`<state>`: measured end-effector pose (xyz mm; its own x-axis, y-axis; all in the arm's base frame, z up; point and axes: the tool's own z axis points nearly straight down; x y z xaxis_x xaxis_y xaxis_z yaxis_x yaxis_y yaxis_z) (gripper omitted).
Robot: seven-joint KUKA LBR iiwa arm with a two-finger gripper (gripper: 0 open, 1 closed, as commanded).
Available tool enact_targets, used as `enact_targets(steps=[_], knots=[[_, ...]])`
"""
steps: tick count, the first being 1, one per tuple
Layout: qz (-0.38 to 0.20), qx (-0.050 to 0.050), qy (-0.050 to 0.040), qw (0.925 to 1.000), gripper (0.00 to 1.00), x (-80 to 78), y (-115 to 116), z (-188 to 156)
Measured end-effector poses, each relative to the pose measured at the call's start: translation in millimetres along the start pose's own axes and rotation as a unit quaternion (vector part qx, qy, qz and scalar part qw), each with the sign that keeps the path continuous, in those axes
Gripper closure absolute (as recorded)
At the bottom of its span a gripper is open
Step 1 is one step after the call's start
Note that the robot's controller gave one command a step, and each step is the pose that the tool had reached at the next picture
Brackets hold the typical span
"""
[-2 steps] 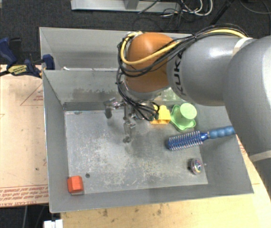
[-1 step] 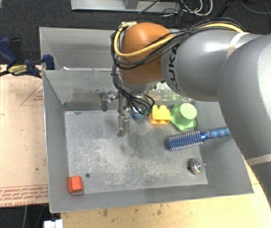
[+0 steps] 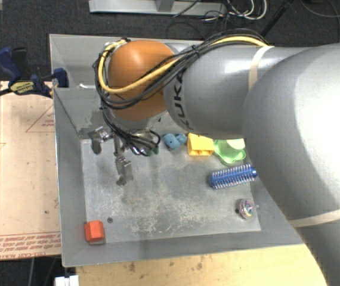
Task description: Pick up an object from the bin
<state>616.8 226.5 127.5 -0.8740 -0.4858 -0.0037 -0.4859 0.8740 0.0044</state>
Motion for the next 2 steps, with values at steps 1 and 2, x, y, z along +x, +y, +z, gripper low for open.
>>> enact_targets(steps=[1,2], knots=[[-0.005,0.002,-0.0023,1.0000,0.00,-36.7,9.8,3.7],[-0.072,0.002,0.0014,0.9974,0.00,-38.4,4.9,34.9]])
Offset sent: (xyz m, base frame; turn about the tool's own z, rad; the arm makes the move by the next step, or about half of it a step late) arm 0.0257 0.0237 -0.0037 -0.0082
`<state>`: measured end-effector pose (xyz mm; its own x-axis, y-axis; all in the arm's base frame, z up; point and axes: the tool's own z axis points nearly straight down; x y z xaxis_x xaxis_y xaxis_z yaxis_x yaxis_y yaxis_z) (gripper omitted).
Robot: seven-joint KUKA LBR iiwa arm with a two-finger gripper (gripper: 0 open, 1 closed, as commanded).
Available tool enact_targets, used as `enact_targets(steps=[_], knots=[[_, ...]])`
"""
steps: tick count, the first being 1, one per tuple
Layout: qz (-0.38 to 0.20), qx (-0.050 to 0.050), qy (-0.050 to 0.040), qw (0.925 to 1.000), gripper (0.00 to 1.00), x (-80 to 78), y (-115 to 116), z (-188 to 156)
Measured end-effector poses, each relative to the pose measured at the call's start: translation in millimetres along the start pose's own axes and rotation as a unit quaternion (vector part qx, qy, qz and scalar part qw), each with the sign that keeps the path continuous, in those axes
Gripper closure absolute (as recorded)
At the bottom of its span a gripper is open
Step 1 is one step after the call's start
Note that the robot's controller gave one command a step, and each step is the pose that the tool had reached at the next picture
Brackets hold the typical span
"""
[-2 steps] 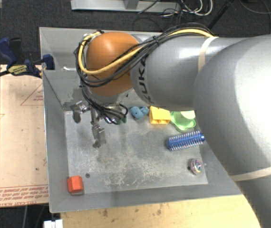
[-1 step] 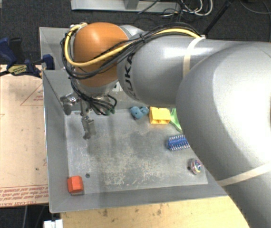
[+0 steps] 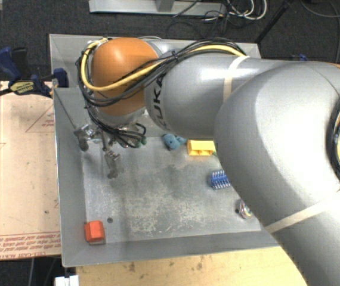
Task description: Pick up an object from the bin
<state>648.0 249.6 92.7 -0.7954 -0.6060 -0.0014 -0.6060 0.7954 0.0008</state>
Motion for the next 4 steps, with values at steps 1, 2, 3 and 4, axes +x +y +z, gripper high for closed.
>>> enact_targets(steps=[1,2,3,4], knots=[[0.010,0.000,-0.0017,1.0000,0.00,0.9,-10.3,0.5],[0.032,-0.001,0.0015,0.9995,0.00,55.2,38.5,5.5],[0.058,-0.001,0.0028,0.9983,0.00,118.0,83.1,1.7],[0.092,0.002,-0.0069,0.9958,0.00,129.4,99.3,11.3]])
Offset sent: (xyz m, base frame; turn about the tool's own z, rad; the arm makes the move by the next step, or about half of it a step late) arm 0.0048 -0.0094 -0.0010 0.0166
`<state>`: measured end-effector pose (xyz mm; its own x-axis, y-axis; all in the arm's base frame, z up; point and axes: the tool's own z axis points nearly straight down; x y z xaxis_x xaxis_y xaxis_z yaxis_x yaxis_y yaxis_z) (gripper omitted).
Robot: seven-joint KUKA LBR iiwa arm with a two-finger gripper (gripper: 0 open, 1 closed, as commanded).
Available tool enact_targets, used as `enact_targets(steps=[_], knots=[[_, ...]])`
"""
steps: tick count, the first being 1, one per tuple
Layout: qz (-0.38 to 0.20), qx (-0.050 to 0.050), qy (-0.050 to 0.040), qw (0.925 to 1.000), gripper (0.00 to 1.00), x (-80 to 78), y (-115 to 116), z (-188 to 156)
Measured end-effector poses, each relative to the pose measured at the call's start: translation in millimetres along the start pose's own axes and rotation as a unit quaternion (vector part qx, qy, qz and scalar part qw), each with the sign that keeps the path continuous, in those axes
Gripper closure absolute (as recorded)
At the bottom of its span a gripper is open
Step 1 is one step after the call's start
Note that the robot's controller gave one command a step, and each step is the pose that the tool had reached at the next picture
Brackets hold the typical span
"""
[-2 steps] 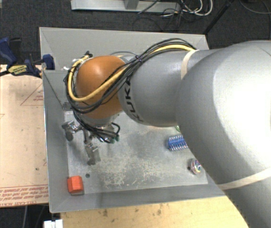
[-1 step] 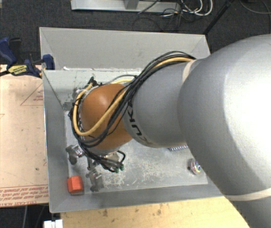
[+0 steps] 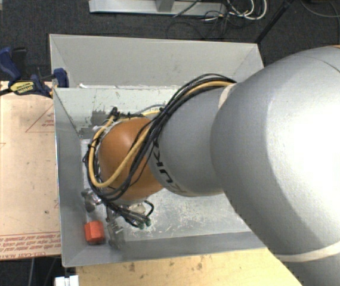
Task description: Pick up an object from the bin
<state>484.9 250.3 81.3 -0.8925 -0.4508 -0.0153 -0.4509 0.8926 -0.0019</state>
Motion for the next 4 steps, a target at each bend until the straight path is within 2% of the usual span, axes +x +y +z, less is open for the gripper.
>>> enact_targets(steps=[1,2,3,4], knots=[[0.000,-0.001,0.0064,1.0000,1.00,3.5,1.4,2.5],[0.010,-0.001,0.0021,0.9999,1.00,-8.1,-3.8,-78.1],[0.010,-0.001,0.0064,0.9999,0.00,-6.0,-3.3,-73.3],[-0.149,-0.002,0.0081,0.9888,0.00,-35.4,-42.8,10.5]])
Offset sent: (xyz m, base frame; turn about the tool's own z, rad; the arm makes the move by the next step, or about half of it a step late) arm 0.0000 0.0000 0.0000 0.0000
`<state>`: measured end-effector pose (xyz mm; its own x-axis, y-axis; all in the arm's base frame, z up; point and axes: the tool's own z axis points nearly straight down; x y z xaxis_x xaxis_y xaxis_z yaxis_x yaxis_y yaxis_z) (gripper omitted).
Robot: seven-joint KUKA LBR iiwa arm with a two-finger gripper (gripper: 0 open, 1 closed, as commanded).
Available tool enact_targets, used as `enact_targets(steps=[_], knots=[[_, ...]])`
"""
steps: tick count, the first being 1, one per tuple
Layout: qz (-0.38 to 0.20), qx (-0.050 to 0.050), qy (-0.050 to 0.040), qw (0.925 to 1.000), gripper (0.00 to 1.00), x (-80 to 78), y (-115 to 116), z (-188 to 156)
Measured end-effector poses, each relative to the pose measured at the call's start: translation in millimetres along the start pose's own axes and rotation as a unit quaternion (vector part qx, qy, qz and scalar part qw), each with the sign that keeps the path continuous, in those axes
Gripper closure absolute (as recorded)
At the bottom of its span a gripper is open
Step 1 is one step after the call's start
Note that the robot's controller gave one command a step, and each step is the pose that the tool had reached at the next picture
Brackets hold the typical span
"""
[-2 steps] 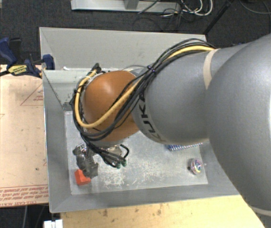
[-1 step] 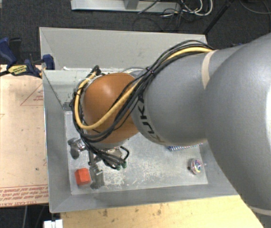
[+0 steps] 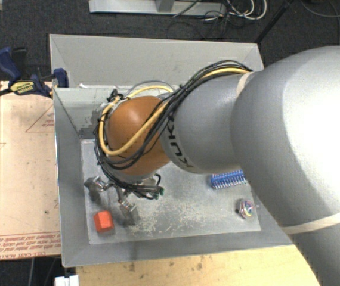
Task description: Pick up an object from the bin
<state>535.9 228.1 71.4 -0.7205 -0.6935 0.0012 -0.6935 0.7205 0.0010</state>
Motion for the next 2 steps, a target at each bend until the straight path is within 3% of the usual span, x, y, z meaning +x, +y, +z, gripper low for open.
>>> enact_targets(steps=[1,2], knots=[[0.017,0.001,-0.0008,0.9999,0.00,13.7,42.3,1.5],[0.018,0.000,-0.0011,0.9998,1.00,13.5,41.7,1.9]])
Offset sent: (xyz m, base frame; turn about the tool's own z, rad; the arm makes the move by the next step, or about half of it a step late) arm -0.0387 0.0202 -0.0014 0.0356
